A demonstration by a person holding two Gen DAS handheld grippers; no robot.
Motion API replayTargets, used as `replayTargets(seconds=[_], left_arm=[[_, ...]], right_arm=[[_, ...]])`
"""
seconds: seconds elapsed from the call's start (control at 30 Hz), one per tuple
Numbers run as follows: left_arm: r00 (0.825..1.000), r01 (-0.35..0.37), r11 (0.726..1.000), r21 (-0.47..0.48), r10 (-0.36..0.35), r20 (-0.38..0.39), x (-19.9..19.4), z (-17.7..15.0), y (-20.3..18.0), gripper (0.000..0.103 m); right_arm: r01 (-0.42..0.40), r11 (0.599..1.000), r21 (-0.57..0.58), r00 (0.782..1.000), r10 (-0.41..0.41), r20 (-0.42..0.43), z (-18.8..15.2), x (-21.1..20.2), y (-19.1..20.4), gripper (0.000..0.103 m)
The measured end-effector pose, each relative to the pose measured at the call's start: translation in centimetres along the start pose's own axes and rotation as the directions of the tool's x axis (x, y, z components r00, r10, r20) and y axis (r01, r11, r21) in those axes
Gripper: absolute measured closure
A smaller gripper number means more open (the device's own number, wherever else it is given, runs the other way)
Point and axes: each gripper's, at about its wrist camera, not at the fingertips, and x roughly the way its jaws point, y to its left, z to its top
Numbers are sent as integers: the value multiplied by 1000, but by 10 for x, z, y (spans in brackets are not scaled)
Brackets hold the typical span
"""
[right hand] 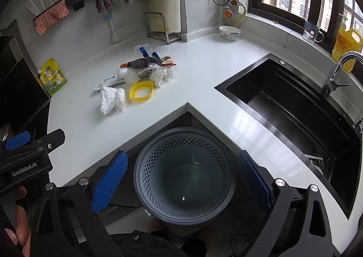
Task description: Collect trash
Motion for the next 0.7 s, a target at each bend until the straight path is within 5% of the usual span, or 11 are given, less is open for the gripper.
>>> replayTargets(seconds=[0.7], left_arm=[[1000,1,1000,-2,-1,4,0,2,3,6]], right_arm=[[-4,1000,0,1000,4,4,2,1,2,10]])
